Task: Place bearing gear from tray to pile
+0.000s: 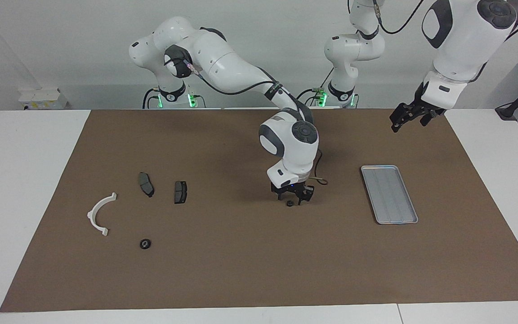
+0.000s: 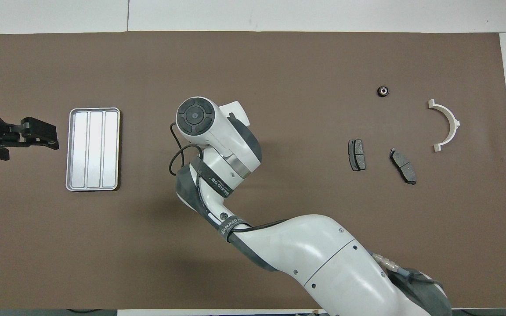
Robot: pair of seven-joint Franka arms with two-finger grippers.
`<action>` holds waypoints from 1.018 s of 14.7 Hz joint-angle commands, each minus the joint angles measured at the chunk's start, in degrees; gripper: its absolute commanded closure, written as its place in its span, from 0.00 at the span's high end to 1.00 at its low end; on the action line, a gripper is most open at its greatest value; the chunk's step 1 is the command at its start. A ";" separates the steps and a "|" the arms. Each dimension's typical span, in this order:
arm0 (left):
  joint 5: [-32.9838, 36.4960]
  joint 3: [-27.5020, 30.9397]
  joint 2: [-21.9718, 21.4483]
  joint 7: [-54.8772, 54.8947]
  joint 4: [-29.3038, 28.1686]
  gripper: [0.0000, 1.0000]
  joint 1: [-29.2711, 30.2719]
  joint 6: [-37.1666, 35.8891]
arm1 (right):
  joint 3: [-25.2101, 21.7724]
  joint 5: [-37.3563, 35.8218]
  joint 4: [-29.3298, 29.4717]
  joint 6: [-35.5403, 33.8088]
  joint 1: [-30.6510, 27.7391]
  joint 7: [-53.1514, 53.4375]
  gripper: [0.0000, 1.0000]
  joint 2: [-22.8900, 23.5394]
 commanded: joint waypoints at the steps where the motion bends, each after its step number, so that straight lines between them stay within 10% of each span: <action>1: -0.64 0.64 -1.02 0.43 -0.57 1.00 -0.24 -0.18 | -0.34 -1.29 1.36 0.48 0.32 2.01 0.33 1.08; 4: -0.64 0.64 -1.02 0.43 -0.57 1.00 -0.24 -0.10 | -0.34 -1.29 1.36 0.83 0.32 2.09 0.00 1.08; 10: -0.64 0.64 -1.02 0.43 -0.57 1.00 -0.24 -0.10 | -0.52 -3.13 1.62 -2.41 -0.82 0.00 0.00 0.21; 15: -0.64 0.64 -1.02 0.43 -0.57 1.00 -0.33 -0.10 | 0.10 -2.35 1.45 -12.96 -12.04 -27.98 0.00 -8.83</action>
